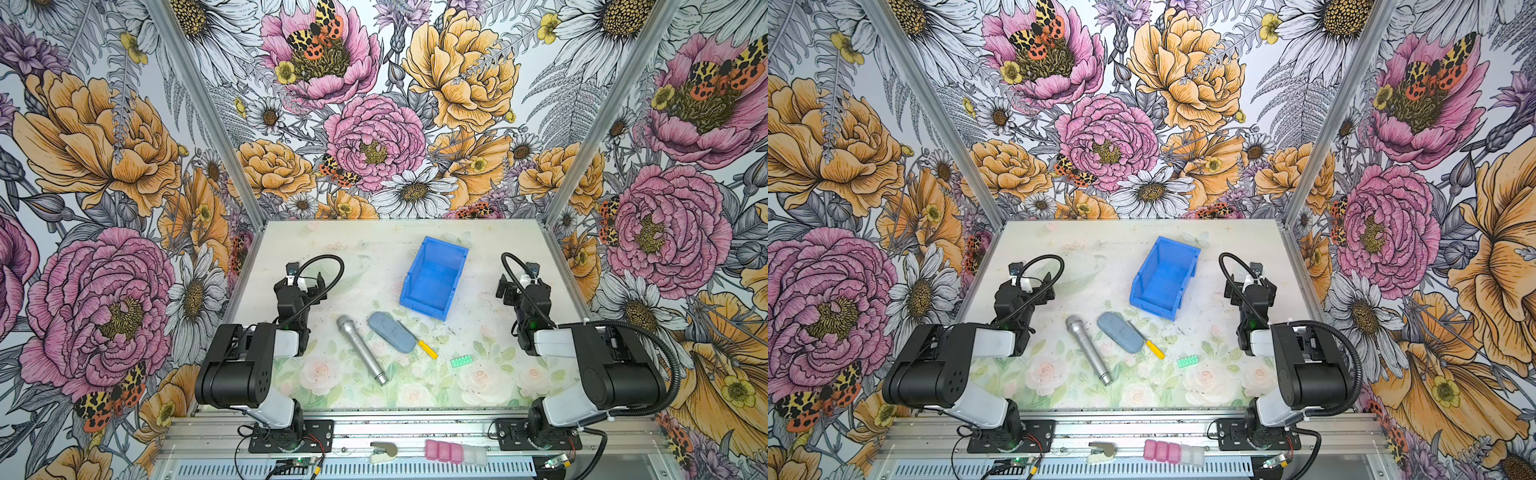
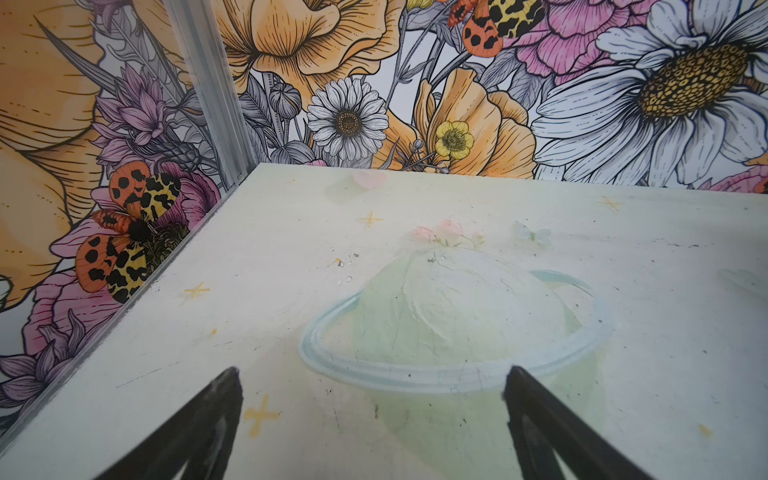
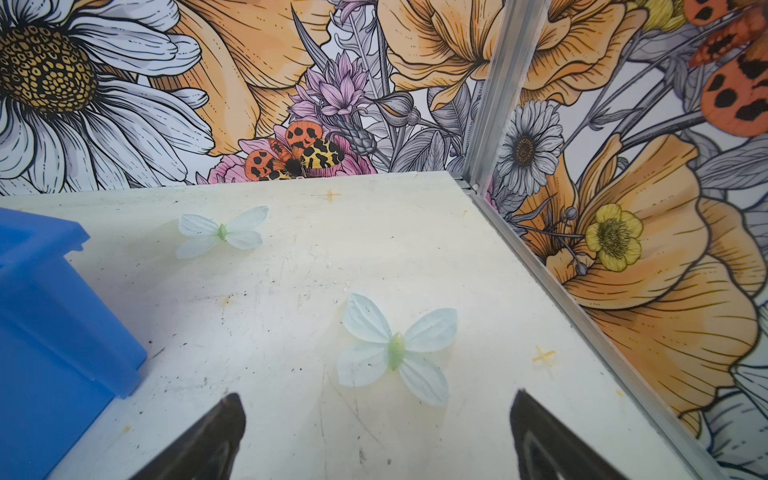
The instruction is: Put the screwdriver in the bin
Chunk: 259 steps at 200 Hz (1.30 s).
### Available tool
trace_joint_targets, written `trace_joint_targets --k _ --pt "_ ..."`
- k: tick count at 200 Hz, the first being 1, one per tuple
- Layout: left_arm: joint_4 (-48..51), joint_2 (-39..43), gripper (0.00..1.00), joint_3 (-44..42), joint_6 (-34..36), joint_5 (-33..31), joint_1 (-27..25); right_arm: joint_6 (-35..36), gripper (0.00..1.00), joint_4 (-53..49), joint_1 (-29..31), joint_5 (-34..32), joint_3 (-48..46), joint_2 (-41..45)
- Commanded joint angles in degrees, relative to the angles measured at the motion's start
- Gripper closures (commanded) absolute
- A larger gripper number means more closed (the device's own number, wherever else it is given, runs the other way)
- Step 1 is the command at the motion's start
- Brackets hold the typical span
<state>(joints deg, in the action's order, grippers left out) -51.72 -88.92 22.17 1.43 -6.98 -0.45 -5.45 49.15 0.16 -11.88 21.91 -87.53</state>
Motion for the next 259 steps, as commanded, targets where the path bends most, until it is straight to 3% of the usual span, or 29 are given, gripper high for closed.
trace_joint_targets --k 1,99,148,185,208,229,259 --pt "-1.2 0.2 0.01 -0.2 -0.9 1.2 0.7 -0.1 0.0 1.3 -0.3 0.7 0.1 -0.4" --pt "0.0 1.1 0.01 0.0 -1.5 1.5 1.1 0.0 0.0 1.6 -0.3 0.7 0.0 -0.2" --pt "8.8 6.2 0.01 2.2 -2.5 2.0 2.2 -0.9 0.01 -9.1 -0.2 -0.9 1.7 7.5" --pt "21.9 12.8 0.01 4.8 -3.0 3.8 2.7 -4.3 0.01 -27.7 0.4 -2.5 6.6 15.3" --pt "32.9 17.8 0.01 7.7 -4.4 3.0 2.4 -6.9 0.0 -36.4 1.1 0.1 9.2 20.3" --pt "48.0 20.1 0.01 13.4 -10.7 -4.5 0.5 -12.4 0.01 -50.4 2.2 -0.1 14.5 22.9" --pt "55.9 22.9 0.01 15.5 -18.7 0.8 -0.9 -17.1 0.0 -64.7 4.6 4.8 19.8 23.3"
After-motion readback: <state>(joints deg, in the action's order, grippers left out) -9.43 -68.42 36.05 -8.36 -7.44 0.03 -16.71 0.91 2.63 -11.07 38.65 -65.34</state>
